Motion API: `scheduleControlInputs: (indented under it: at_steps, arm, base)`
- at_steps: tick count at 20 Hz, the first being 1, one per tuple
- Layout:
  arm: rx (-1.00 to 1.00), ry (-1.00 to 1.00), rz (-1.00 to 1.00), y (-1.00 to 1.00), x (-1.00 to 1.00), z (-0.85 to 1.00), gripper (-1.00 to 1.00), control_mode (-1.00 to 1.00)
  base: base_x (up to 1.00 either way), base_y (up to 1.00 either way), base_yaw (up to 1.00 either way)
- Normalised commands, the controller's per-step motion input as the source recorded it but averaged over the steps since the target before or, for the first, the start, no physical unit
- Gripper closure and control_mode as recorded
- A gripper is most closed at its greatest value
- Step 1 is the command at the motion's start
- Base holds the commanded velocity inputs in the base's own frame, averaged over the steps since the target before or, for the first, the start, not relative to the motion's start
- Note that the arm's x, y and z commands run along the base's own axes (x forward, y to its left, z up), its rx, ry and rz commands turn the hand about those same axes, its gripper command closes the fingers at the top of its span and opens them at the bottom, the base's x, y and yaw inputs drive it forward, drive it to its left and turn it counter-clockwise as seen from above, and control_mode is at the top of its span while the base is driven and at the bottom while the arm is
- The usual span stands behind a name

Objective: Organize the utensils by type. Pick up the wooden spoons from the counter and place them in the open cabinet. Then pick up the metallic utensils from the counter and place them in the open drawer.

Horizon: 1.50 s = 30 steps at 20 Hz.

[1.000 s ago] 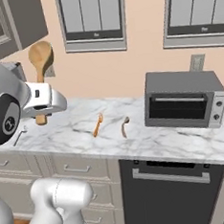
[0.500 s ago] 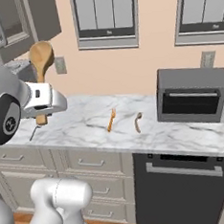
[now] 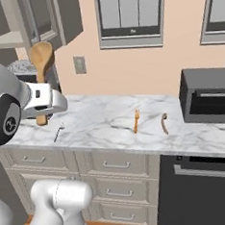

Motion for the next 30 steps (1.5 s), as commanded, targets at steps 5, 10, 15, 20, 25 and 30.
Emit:
scheduleControlInputs:
  at_steps: [5,10,15,20,25,30]
  arm:
    - [0.0,0.0,0.0,0.0,0.0,0.0,1.0,1.0]
    - [0.0,0.0,0.0,0.0,0.0,0.0,1.0,1.0]
    - [0.0,0.0,0.0,0.0,0.0,0.0,1.0,1.0]
    - [0.0,0.0,0.0,0.0,0.0,0.0,1.0,1.0]
    - [0.0,0.0,0.0,0.0,0.0,0.0,1.0,1.0]
    - [0.0,0.0,0.0,0.0,0.0,0.0,1.0,1.0]
  base:
    - [-0.13,0.56,0.0]
    - [-0.06,0.4,0.0]
    - [0.0,0.26,0.0]
    - [0.0,0.36,0.0]
    - [0.0,0.57,0.0]
    - [0.04,0.4,0.0]
